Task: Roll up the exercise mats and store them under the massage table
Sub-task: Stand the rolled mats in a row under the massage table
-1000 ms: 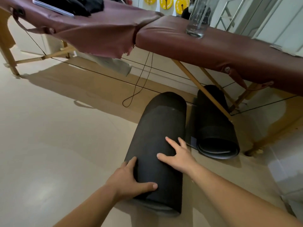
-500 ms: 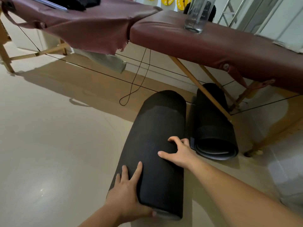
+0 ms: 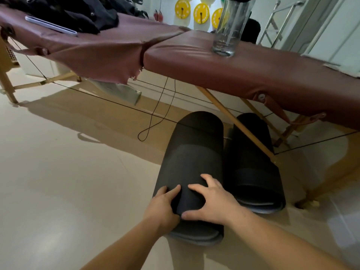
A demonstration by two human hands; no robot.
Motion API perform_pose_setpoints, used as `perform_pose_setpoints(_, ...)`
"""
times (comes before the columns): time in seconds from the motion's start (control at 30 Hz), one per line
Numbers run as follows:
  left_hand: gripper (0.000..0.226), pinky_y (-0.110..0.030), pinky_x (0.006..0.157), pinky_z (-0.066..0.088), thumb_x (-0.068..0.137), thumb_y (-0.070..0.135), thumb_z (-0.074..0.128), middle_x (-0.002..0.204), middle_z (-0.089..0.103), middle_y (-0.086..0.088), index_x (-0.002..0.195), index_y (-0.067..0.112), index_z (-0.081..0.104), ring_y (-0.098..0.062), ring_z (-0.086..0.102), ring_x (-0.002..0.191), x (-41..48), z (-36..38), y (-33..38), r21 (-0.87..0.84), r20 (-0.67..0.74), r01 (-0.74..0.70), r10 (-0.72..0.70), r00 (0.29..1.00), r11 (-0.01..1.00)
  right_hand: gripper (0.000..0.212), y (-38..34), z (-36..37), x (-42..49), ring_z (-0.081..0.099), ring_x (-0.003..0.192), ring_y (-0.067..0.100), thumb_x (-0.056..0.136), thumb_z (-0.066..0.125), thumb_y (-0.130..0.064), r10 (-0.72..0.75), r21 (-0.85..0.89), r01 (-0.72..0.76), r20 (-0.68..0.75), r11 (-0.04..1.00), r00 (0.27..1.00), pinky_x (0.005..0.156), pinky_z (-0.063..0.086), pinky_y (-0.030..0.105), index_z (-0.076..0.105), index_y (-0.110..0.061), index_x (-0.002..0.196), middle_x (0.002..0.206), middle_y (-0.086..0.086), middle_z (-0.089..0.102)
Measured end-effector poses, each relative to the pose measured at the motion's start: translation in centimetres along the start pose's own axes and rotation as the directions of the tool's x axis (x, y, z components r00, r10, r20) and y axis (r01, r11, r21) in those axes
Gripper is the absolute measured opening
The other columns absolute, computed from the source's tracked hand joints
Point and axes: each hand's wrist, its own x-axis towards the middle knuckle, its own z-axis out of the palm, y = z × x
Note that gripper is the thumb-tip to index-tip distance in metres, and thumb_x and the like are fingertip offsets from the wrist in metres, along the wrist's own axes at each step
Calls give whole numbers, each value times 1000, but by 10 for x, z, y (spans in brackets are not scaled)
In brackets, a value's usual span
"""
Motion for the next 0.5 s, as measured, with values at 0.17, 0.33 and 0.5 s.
perform_pose_setpoints(0.17,94,-34,103,52,82,38,70,145,57,-2,165,39,27,-24,61,125,-15,9,-14,47,-93,128,-123,988,991,113,1,16,2,-4,163,29,67,71,-87,-87,-194,84,-9,977,996,122,34,56,16,-57,162,176,-7,1)
perform_pose_setpoints(0.33,86,-28,95,54,92,26,67,146,64,1,166,40,24,-21,67,117,-2,10,-3,26,-83,134,-132,988,991,103,14,16,15,6,162,28,70,67,-85,-76,-190,61,-76,980,994,119,38,53,25,-58,160,174,-8,11)
perform_pose_setpoints(0.5,83,-37,113,48,96,32,71,158,52,0,165,40,26,-26,57,137,52,3,18,-62,13,109,-109,994,992,103,45,-6,42,14,160,25,69,72,-84,26,-94,-37,-110,995,994,118,39,50,33,-55,159,172,-6,17)
